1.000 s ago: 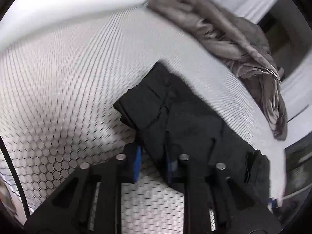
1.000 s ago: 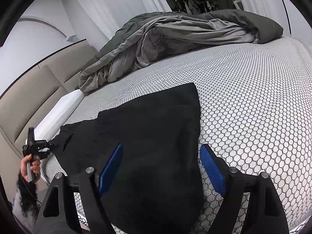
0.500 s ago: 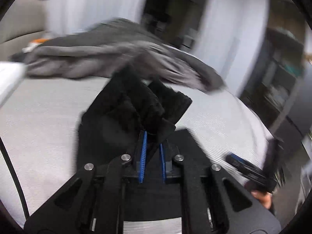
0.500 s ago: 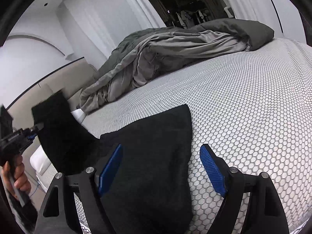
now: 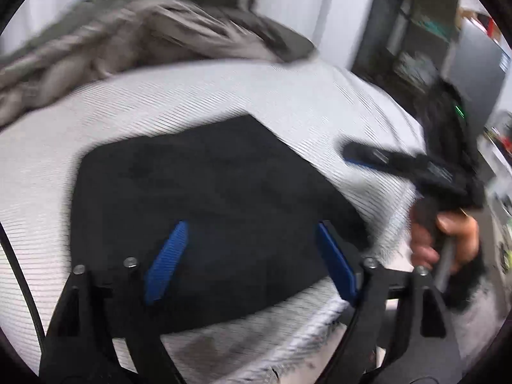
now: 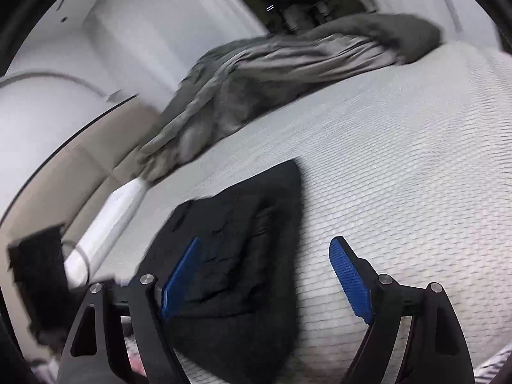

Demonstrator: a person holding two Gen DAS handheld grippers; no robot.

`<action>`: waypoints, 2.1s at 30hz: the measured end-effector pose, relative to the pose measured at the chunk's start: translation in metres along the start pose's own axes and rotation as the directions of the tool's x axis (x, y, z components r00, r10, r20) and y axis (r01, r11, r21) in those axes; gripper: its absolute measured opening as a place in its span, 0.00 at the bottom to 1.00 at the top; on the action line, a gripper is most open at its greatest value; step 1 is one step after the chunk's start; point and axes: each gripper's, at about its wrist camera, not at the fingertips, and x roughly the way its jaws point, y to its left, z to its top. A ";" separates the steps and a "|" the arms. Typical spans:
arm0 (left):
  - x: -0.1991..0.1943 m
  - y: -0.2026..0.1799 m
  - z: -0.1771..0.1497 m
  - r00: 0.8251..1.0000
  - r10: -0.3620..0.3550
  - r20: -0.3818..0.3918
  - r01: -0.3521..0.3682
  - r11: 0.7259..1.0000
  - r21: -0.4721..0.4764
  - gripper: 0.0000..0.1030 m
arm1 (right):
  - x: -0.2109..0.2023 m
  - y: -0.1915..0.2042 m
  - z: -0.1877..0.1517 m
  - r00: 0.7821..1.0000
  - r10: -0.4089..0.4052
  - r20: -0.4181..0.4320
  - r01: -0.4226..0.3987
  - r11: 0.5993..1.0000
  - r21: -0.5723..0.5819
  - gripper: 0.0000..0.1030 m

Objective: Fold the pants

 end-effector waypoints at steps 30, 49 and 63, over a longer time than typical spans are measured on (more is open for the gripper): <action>-0.035 0.186 -0.027 0.967 0.254 -0.019 -0.246 0.911 -0.330 0.79 | 0.023 0.044 -0.010 0.994 -0.063 -0.090 0.051 0.990 -0.128 0.10; -0.020 0.173 -0.027 0.965 0.256 -0.051 -0.260 0.933 -0.250 0.79 | 0.019 0.005 -0.011 0.960 0.251 -0.125 -0.232 0.961 0.147 0.48; -0.026 0.185 -0.026 0.965 0.257 -0.052 -0.262 0.932 -0.250 0.79 | 0.055 0.017 -0.015 0.979 0.112 -0.172 -0.098 0.991 0.090 0.13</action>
